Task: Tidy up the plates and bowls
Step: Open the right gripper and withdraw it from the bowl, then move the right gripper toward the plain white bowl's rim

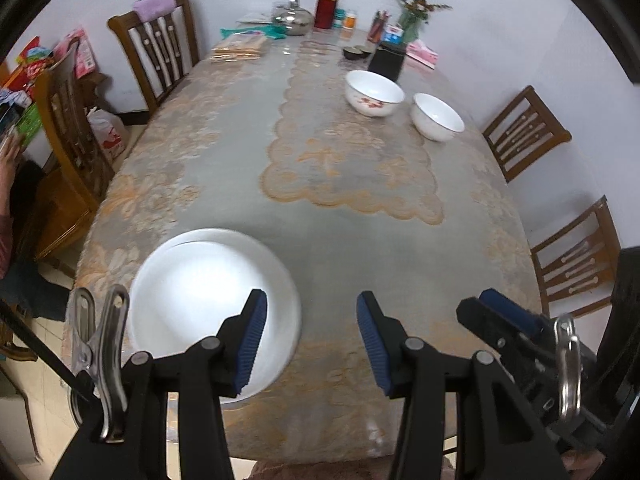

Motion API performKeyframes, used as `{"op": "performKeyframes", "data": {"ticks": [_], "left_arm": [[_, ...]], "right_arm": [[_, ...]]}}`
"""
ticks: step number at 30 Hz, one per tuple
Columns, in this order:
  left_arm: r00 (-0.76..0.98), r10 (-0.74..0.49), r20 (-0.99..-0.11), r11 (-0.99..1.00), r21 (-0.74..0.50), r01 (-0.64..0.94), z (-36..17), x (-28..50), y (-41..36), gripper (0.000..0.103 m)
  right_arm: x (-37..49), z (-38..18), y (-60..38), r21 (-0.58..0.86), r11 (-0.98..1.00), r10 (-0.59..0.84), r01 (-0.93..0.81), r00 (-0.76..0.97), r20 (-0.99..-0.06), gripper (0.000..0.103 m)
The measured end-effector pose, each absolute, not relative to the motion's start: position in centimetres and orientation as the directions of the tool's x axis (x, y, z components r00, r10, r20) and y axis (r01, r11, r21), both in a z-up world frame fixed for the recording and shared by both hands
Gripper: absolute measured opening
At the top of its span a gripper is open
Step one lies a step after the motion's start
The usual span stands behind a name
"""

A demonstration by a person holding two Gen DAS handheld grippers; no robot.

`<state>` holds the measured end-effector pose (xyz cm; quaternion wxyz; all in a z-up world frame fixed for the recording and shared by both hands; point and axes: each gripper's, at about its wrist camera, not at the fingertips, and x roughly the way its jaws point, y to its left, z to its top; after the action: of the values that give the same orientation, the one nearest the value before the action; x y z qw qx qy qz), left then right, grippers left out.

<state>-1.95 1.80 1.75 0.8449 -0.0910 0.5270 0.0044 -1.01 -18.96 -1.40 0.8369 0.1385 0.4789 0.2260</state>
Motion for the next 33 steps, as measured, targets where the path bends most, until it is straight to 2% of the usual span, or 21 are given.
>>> {"op": "performKeyframes", "data": {"ticks": [22,33], "left_arm": [[0.449,-0.108,-0.887,0.983,-0.163,-0.085,0.5,9.9,-14.0,0.049],[0.476,-0.099,-0.874,0.978,-0.174,-0.115,0.0,16.8,-16.9,0.049]], "right_arm": [[9.3,-1.6,-33.5,0.396,0.883,0.469,-0.251,0.439,-0.766,0.048],[15.8,-2.1,-35.7,0.350,0.901,0.431,-0.256,0.443,-0.786,0.048]]}}
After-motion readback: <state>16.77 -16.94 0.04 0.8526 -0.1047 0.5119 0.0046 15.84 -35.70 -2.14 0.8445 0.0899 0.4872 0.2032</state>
